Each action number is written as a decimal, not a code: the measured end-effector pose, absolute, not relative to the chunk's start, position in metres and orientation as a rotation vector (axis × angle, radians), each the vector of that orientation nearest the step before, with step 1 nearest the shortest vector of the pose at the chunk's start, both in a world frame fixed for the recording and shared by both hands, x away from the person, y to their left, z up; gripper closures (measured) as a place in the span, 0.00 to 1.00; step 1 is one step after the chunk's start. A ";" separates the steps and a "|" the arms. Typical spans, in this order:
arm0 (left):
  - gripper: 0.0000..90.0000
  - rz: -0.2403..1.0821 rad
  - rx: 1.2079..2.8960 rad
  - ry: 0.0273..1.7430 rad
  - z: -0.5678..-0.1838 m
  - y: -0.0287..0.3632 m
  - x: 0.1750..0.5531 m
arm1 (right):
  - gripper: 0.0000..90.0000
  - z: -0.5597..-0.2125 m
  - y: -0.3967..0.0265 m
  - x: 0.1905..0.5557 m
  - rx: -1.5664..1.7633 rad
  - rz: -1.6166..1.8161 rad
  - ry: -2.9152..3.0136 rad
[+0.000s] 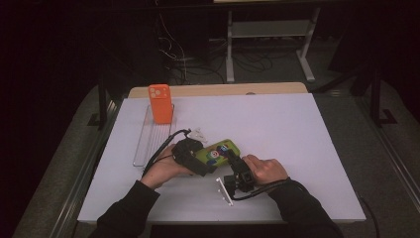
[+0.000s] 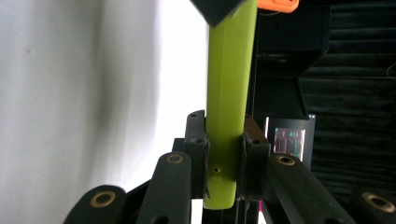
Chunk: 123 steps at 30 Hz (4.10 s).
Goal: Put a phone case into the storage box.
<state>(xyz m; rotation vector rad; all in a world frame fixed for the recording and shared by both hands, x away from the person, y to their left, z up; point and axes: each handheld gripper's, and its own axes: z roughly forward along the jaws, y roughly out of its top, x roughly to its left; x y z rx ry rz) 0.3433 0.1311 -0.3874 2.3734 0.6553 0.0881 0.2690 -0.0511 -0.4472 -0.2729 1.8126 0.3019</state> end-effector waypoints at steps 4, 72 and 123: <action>0.07 0.078 2.372 0.644 -0.385 0.134 0.344 | 0.84 -0.446 -0.054 0.271 -0.248 0.301 1.831; 0.00 0.093 1.961 0.793 -0.356 0.128 0.377 | 0.84 -0.409 -0.100 0.319 1.115 1.330 2.262; 0.16 0.197 1.961 0.845 -0.352 0.115 0.396 | 0.25 -0.409 -0.124 0.322 1.060 1.225 2.342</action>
